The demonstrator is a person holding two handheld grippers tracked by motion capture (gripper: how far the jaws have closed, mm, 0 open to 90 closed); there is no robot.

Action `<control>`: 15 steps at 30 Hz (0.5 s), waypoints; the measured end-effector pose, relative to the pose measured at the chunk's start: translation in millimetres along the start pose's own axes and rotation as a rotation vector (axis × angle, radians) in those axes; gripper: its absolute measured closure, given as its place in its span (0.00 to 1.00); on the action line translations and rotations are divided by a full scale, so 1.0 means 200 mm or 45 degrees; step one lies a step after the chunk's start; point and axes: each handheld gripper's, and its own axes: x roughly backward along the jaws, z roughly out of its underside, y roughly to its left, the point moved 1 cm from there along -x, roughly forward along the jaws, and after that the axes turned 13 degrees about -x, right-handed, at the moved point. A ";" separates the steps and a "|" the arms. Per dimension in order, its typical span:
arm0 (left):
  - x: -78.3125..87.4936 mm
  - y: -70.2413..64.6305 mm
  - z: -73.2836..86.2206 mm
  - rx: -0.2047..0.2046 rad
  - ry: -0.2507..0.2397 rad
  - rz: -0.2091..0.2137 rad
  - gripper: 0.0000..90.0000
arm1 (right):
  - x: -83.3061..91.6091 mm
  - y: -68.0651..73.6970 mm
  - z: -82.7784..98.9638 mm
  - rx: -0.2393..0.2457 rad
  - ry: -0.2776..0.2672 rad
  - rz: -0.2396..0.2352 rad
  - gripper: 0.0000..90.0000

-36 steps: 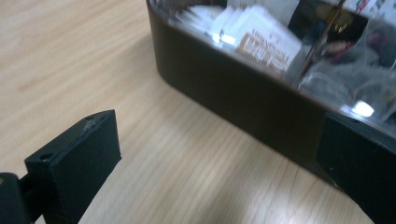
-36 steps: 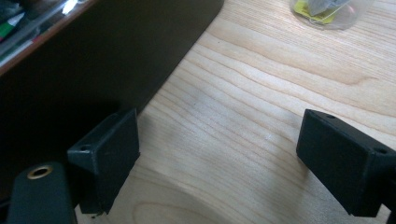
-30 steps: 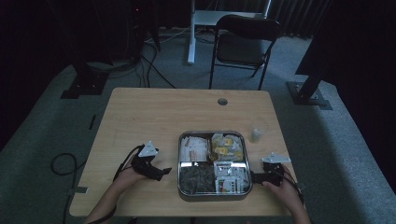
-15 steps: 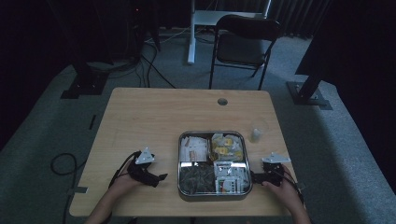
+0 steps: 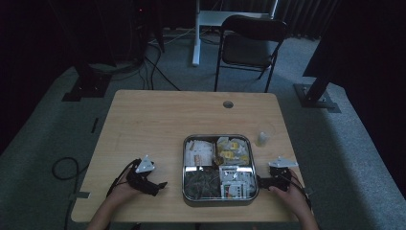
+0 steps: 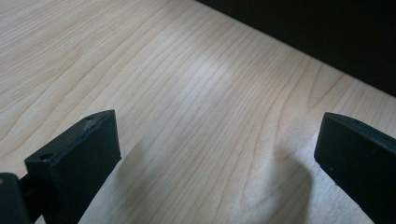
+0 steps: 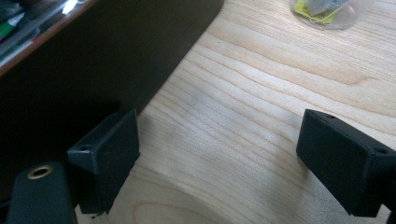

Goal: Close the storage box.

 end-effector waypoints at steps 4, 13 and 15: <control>0.03 0.01 0.02 0.026 -0.009 -0.040 0.01 | 0.00 0.00 0.00 0.000 0.000 0.000 0.14; 0.07 0.04 0.08 0.054 0.023 -0.085 0.01 | 0.00 0.00 0.00 0.000 0.001 0.000 0.14; 0.08 0.05 0.09 0.059 0.030 -0.085 0.00 | 0.00 0.00 0.00 0.000 0.000 0.000 0.14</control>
